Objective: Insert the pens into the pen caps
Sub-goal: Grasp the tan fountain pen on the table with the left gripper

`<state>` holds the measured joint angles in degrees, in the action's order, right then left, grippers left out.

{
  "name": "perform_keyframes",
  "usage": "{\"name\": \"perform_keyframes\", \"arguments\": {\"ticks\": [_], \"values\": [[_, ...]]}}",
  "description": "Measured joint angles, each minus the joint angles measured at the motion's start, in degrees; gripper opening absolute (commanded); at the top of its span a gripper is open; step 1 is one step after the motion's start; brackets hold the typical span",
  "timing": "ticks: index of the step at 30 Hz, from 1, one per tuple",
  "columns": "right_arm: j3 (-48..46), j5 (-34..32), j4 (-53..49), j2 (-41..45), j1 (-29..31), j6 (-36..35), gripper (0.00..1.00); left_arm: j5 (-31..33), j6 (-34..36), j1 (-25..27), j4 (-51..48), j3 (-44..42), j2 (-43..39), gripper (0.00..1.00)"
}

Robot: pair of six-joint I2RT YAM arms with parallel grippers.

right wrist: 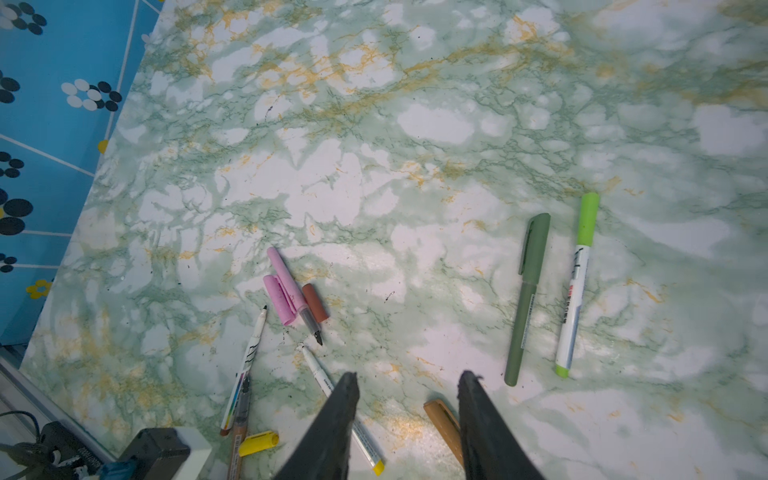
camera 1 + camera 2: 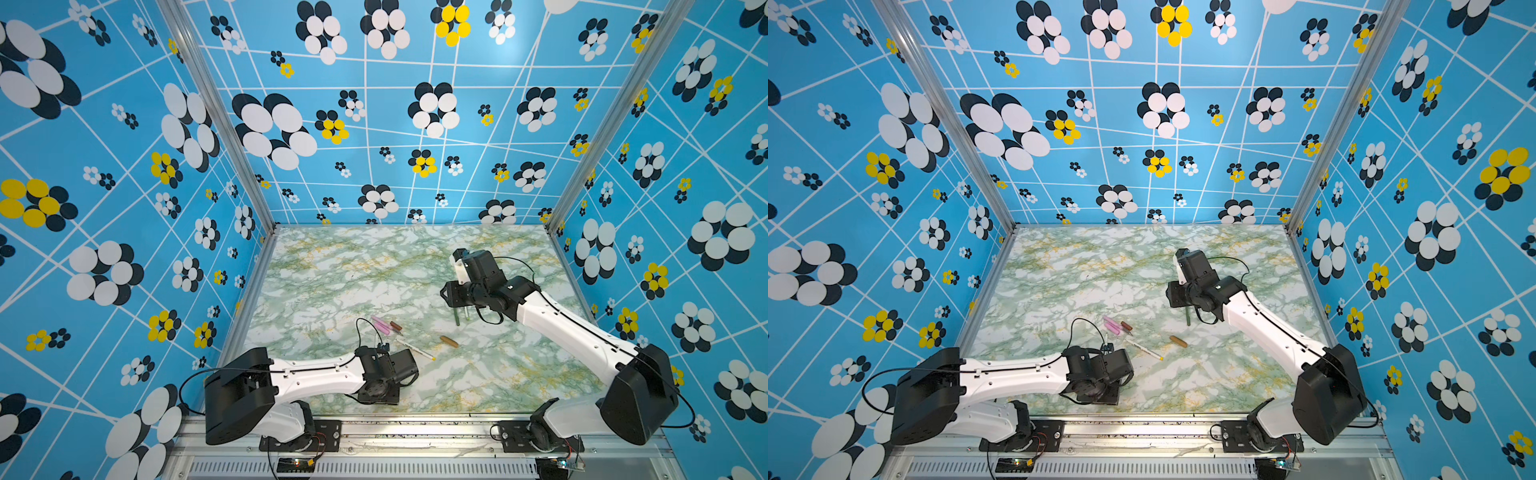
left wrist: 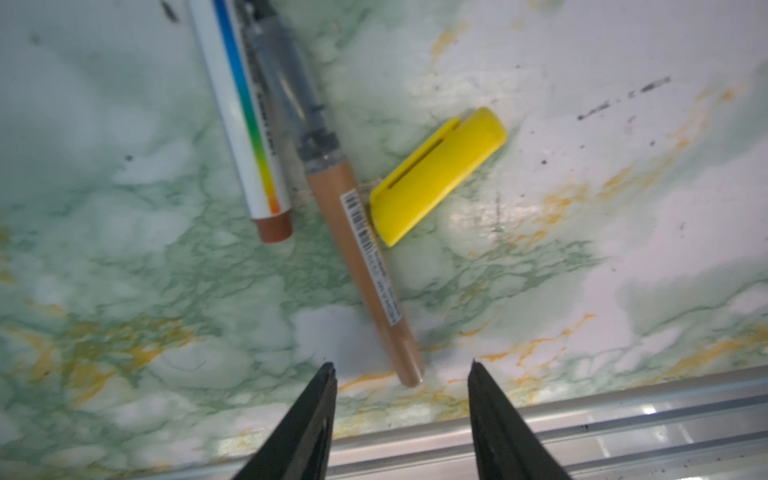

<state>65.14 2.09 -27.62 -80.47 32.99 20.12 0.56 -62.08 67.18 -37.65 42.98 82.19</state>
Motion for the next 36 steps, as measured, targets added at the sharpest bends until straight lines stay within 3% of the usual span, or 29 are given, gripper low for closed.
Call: {"name": "perform_keyframes", "arguments": {"ticks": [9,16,36], "values": [[-1.1,0.2,1.0,1.9,0.0,0.0,0.42,0.6,0.3,0.0,-0.2,2.7,4.9,0.44],[-1.6,0.4,1.2,2.5,0.0,0.0,0.43,1.9,0.1,-0.4,-1.4,3.4,5.9,0.28],[-1.7,1.3,1.2,2.5,0.0,0.0,0.43,0.8,0.7,-2.9,-1.7,4.0,6.7,0.02]]}}
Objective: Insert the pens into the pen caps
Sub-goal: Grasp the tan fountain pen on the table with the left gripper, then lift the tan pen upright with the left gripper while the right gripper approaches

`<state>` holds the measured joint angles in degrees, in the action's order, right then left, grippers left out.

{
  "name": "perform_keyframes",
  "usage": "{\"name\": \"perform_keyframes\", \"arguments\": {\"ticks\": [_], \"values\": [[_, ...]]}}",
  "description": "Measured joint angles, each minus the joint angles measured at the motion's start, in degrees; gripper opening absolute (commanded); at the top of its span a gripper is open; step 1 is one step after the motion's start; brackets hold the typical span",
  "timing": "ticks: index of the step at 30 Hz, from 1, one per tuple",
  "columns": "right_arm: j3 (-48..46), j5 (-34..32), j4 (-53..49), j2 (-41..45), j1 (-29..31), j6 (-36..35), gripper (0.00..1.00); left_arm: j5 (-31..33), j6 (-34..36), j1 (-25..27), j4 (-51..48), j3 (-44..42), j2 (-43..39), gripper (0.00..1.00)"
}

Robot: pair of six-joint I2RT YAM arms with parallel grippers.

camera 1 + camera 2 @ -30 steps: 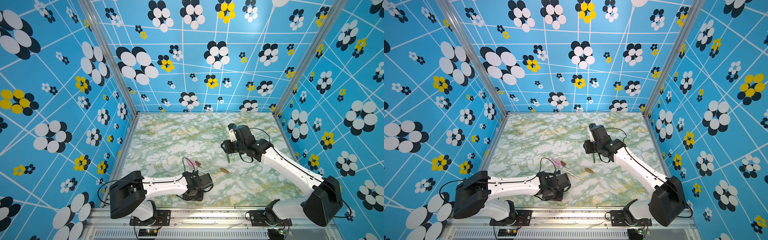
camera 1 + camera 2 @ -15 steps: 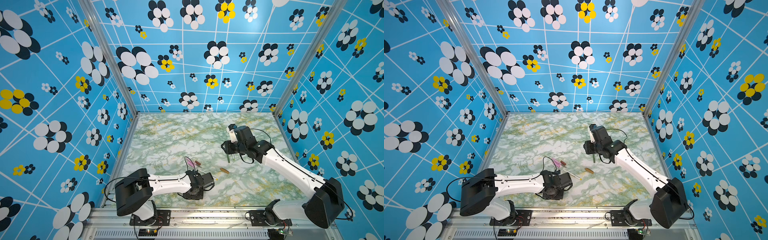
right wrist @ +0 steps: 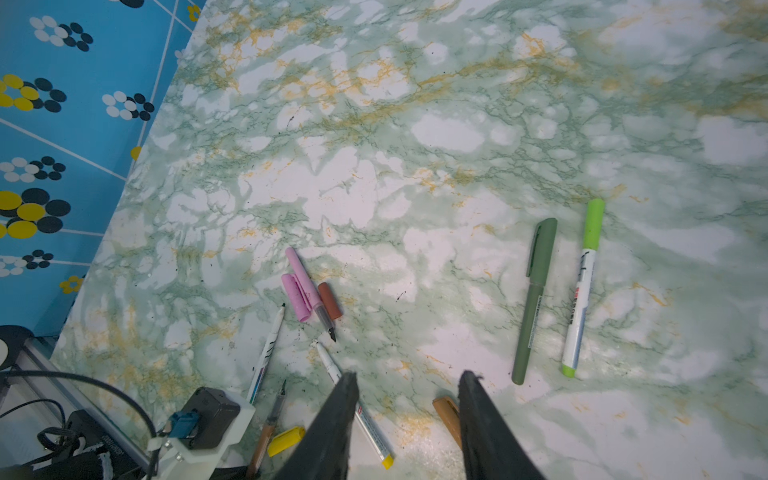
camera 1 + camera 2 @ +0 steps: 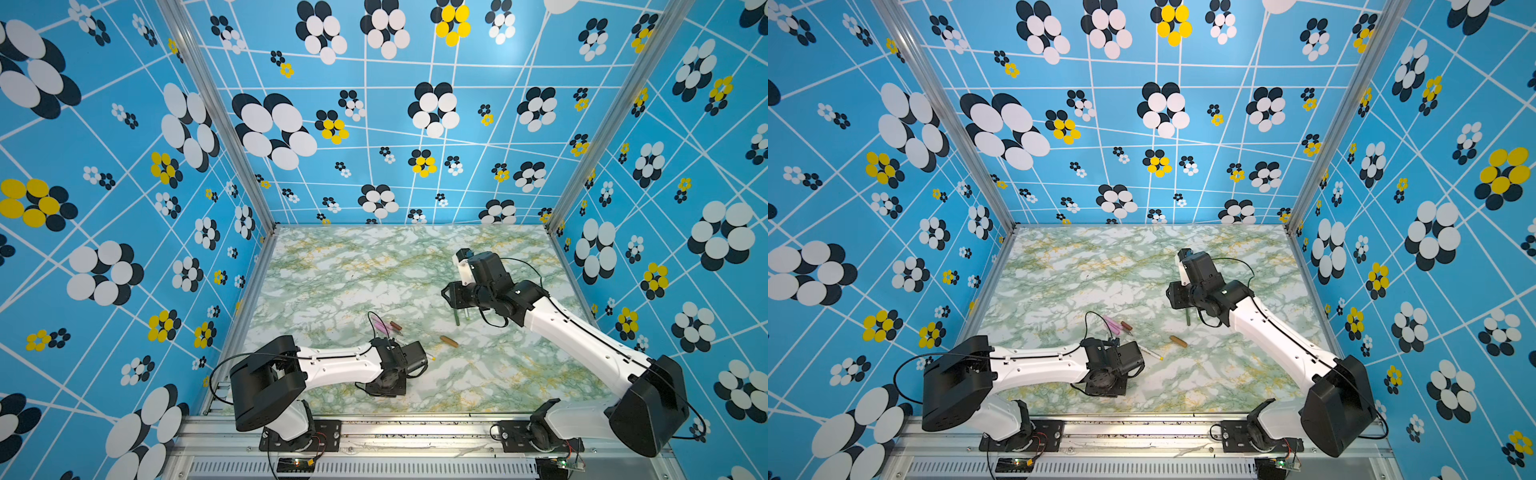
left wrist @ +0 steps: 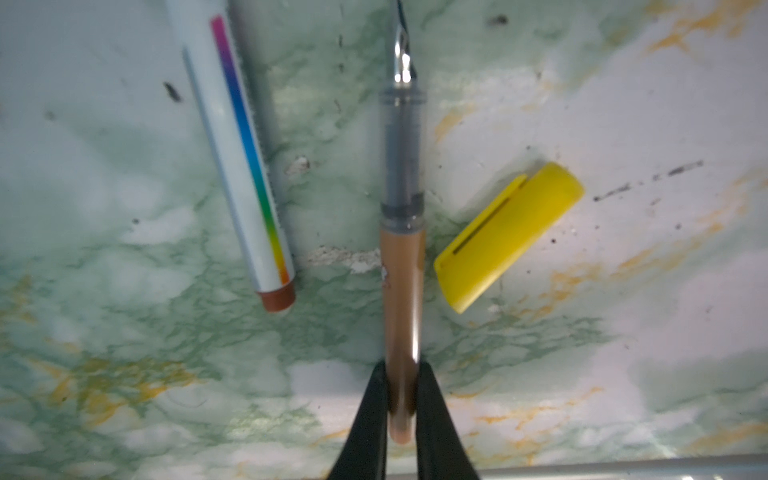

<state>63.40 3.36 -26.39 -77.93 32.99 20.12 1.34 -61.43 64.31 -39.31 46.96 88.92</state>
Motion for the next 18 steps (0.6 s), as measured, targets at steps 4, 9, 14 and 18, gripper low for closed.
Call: {"name": "perform_keyframes", "arguments": {"ticks": [4,9,14,18], "values": [[0.0,0.0,-0.1,0.1,0.0,0.0,0.43,-0.4,0.5,-0.5,0.2,-0.1,-0.2,0.00],[0.0,-0.7,-0.3,1.0,0.0,0.0,0.43,0.7,2.7,-0.8,3.0,-0.8,-1.2,0.00],[0.0,-1.9,-0.4,2.4,0.0,0.0,0.43,2.8,5.7,-1.7,4.2,-0.8,-4.4,0.00],[0.0,-2.8,-0.4,3.2,0.0,0.3,0.43,4.7,8.3,-3.5,4.2,-0.7,-7.9,0.00]]}}
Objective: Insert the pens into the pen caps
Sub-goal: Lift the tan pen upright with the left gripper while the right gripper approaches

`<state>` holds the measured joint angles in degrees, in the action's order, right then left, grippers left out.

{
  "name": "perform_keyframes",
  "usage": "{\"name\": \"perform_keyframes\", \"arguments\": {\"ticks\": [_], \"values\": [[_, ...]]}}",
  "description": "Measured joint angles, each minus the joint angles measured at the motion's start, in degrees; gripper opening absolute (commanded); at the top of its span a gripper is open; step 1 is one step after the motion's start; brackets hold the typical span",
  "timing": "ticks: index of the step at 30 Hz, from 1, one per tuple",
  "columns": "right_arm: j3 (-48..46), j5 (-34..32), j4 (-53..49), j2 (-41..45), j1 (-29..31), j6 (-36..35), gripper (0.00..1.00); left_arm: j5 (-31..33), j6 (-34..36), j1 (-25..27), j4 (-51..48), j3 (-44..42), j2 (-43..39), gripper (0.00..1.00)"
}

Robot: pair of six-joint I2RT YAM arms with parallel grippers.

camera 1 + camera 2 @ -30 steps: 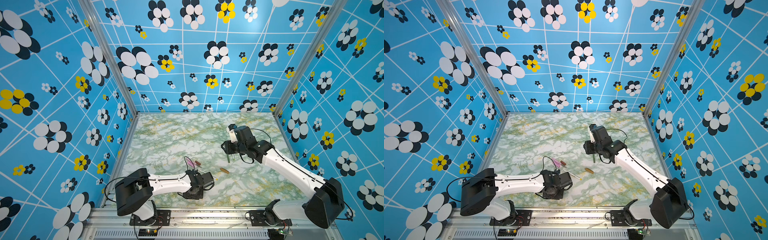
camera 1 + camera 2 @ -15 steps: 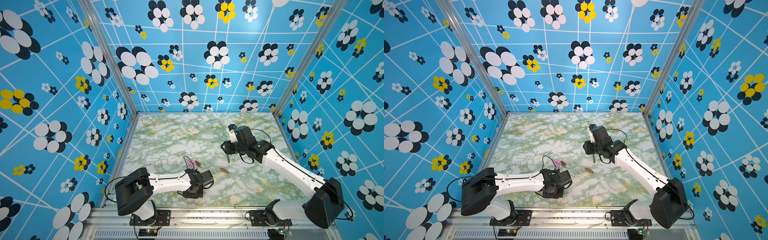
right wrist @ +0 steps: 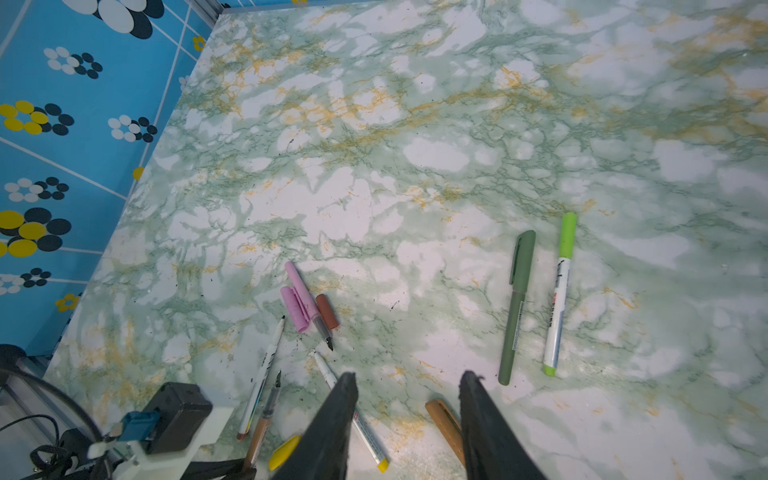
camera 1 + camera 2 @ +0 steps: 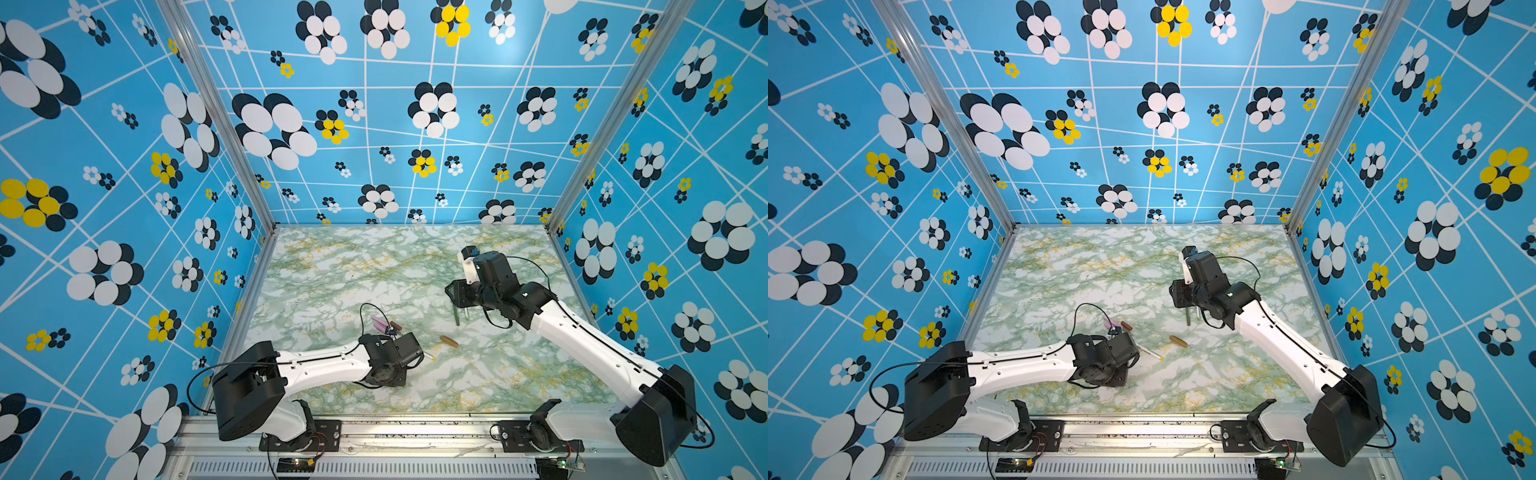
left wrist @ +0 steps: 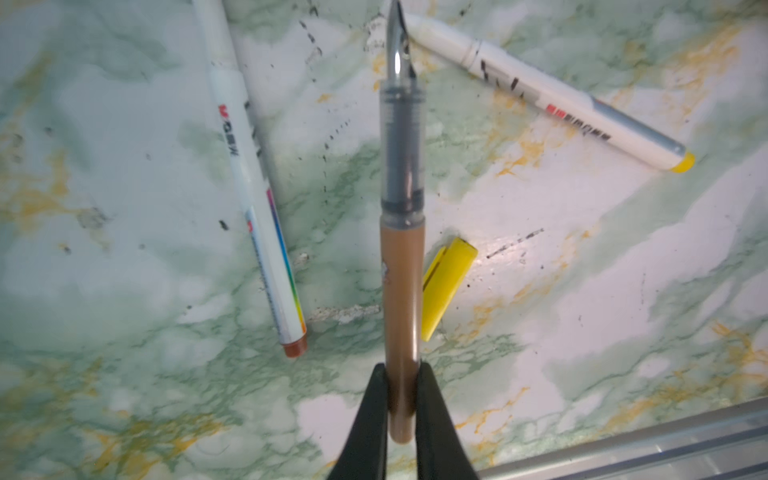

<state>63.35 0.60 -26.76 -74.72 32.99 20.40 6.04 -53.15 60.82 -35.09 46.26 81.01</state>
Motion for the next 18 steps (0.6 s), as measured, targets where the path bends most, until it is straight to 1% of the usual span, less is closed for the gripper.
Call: {"name": "perform_keyframes", "arguments": {"ticks": [5,8,12,18], "values": [[0.0,0.3,0.0,0.3,0.0,1.6,0.44,1.7,3.9,-2.0,1.9,0.1,-4.3,0.00],[0.0,2.1,0.0,0.7,0.0,2.8,0.45,1.6,6.6,-3.5,4.8,0.3,-6.8,0.00],[-0.2,7.0,1.0,2.6,0.0,4.6,0.50,-0.9,9.4,-7.3,10.2,0.7,-9.8,0.00],[-3.4,18.7,8.3,5.4,0.0,7.9,0.57,-7.2,12.0,-11.3,17.2,1.9,-12.2,0.00]]}}
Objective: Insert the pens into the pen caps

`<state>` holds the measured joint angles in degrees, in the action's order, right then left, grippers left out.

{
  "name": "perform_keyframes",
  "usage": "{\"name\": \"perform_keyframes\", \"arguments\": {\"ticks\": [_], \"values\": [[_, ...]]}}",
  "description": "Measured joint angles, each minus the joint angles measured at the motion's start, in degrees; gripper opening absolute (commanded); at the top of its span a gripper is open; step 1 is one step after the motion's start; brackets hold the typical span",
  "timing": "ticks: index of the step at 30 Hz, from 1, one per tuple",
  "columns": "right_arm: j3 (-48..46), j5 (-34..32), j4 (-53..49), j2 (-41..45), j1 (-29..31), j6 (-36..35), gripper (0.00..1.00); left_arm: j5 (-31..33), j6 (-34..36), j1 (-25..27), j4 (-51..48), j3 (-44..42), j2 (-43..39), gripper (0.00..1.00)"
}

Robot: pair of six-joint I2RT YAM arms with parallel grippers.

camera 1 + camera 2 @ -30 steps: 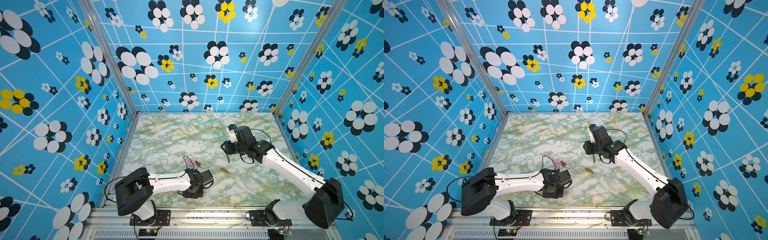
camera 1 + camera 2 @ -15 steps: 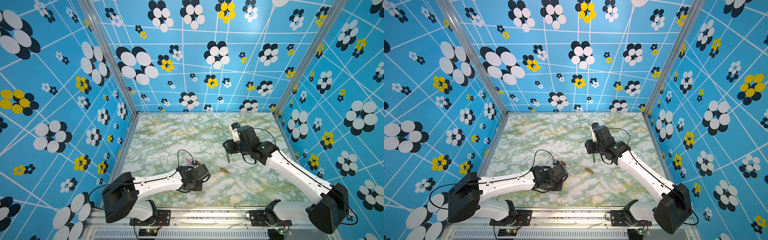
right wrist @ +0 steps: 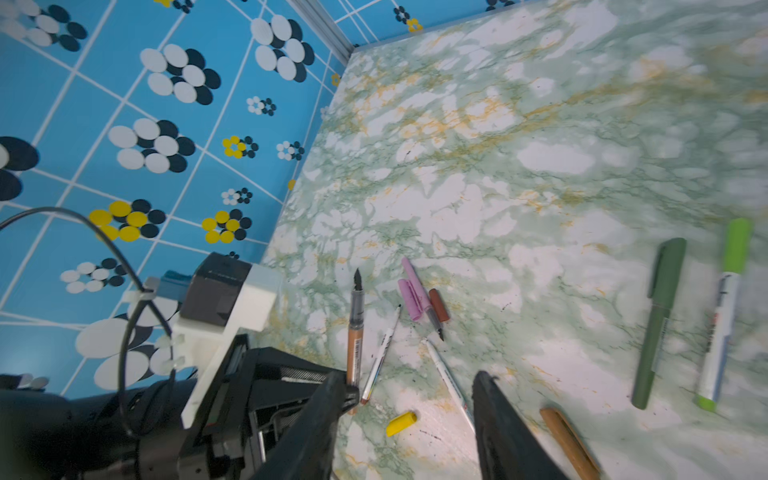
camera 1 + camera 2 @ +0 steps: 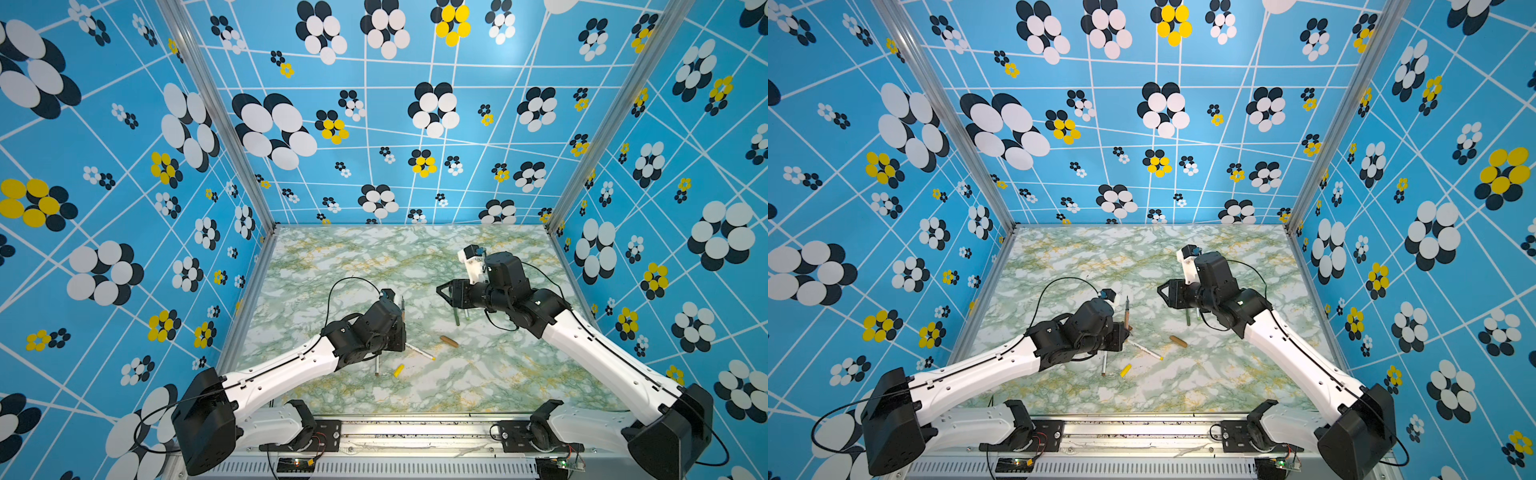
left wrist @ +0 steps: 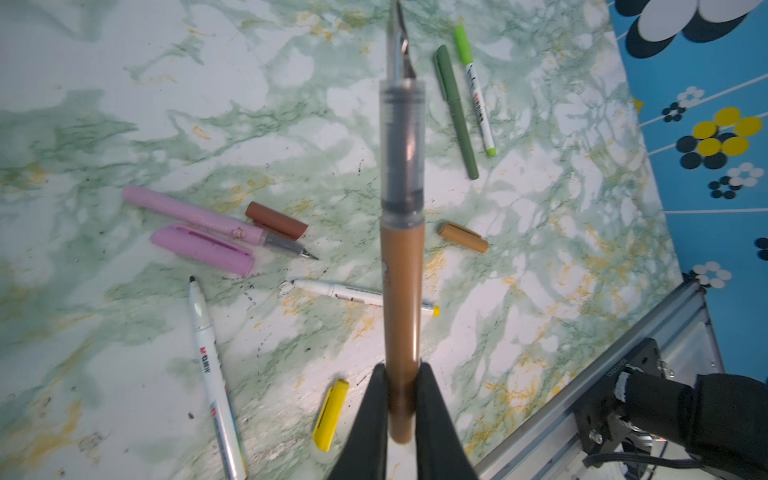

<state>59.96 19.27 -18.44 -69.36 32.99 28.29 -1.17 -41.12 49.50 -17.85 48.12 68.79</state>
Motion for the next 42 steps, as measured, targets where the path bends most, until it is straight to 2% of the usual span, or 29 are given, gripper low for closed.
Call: {"name": "perform_keyframes", "arguments": {"ticks": [7,16,20,23,30,33,37,39,42], "values": [[-2.3,8.5,6.8,-1.1,0.0,2.3,0.58,-4.5,1.0,-0.7,5.6,1.6,-0.9,0.00],[-2.3,11.6,10.8,-5.9,1.8,3.9,0.52,-7.2,1.4,-0.8,7.4,1.9,-0.9,0.00],[-2.3,11.7,11.5,-7.7,2.0,4.2,0.43,-7.5,1.4,-0.8,7.7,2.1,-0.9,0.00],[-2.3,11.6,11.6,-8.3,2.1,4.3,0.29,-7.5,1.4,-0.8,7.8,2.3,-0.9,0.00],[-2.1,11.7,11.7,-8.9,2.3,4.3,0.12,-7.9,1.3,-0.8,7.8,2.6,0.2,0.00],[-1.9,11.6,11.6,-8.9,2.4,4.3,0.07,-8.1,1.3,-0.9,8.1,2.6,0.8,0.01],[-1.8,11.5,11.7,-9.0,2.5,4.3,0.04,-8.5,1.3,-1.2,8.3,2.6,0.8,0.23],[-1.8,11.5,11.8,-9.0,2.5,4.3,0.03,-8.7,1.1,-1.4,8.7,2.6,0.8,0.28],[-1.8,11.6,12.1,-9.0,2.6,4.3,0.03,-8.8,1.1,-2.0,10.0,2.6,0.8,0.31]]}}
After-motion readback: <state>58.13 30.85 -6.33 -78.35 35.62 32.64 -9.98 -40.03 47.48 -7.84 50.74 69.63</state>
